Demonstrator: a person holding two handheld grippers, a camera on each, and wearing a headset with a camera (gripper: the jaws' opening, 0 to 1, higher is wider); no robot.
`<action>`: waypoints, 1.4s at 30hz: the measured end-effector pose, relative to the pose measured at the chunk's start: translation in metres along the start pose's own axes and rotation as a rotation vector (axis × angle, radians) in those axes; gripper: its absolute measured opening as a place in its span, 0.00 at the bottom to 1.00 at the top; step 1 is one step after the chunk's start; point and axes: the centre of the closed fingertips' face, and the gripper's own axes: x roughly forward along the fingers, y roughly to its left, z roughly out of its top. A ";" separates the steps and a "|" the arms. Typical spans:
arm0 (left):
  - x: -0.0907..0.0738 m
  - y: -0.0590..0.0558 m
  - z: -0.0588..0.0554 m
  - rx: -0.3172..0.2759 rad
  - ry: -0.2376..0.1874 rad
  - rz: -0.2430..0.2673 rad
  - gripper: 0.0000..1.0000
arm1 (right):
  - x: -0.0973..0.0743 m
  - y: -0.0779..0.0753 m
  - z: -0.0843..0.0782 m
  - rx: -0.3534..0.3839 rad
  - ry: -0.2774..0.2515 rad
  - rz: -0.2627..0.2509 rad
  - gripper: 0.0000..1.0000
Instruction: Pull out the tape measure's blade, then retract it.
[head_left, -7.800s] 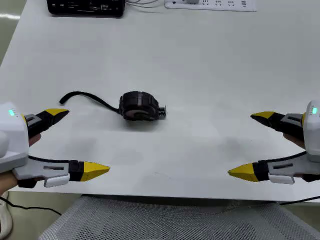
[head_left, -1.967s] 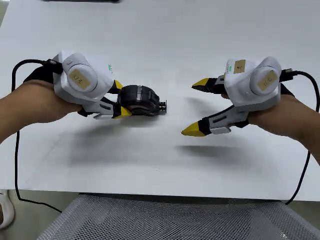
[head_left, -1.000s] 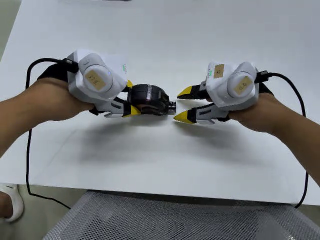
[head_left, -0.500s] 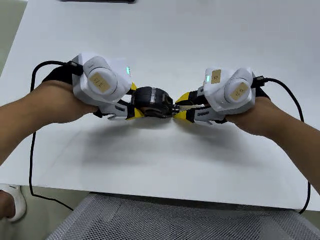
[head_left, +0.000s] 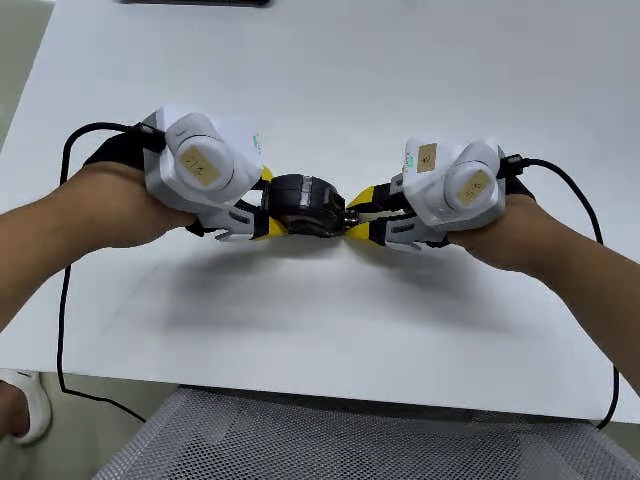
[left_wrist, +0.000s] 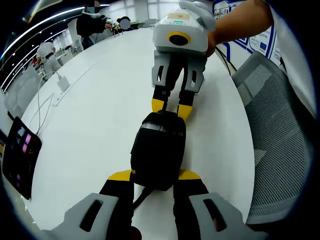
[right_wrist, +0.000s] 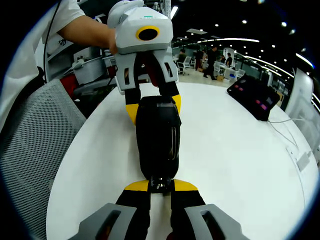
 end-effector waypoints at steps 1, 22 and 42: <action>0.000 0.000 0.000 0.001 0.001 -0.001 0.24 | 0.000 0.000 0.000 0.002 -0.001 0.001 0.11; 0.001 -0.001 0.000 -0.016 -0.011 -0.007 0.24 | -0.006 0.000 -0.003 -0.013 0.011 -0.001 0.09; 0.002 -0.001 0.002 -0.019 -0.016 -0.005 0.24 | -0.017 0.000 -0.013 -0.003 0.030 -0.002 0.09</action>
